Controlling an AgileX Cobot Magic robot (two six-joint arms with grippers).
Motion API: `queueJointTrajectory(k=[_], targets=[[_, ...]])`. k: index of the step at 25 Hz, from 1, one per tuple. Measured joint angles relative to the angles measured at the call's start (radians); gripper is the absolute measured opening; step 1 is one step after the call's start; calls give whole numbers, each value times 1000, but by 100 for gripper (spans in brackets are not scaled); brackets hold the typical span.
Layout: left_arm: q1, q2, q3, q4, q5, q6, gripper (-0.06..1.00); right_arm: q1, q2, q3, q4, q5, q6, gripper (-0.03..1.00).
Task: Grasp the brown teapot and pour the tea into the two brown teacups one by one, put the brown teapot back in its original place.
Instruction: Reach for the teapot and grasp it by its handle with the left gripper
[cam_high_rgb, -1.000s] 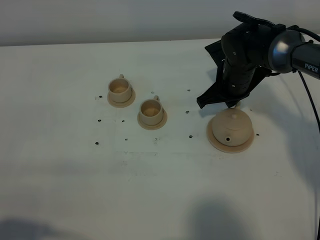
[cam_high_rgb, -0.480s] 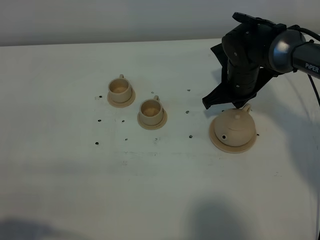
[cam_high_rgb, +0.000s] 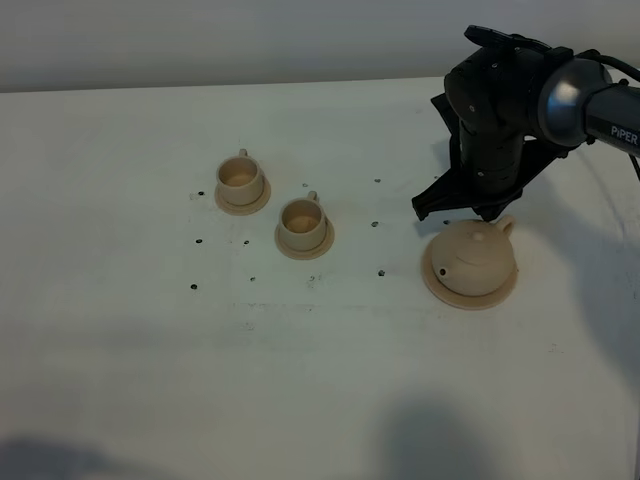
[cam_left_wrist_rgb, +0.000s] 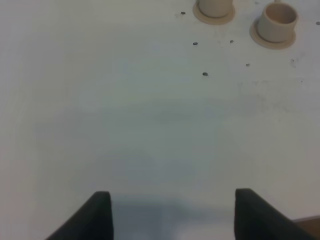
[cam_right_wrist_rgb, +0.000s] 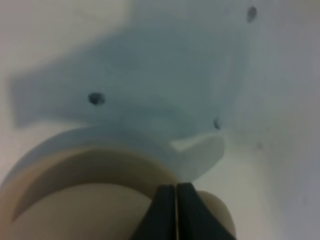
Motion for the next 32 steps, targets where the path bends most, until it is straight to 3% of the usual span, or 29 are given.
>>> queueJointTrajectory(k=[17, 24, 32], targets=[[0, 0, 0, 0, 0, 0, 50, -1, 0, 0, 9, 42, 66, -1], [0, 0, 0, 0, 0, 0, 50, -1, 0, 0, 30, -13, 63, -1], [0, 0, 0, 0, 0, 0, 50, -1, 0, 0, -1, -14, 64, -1]])
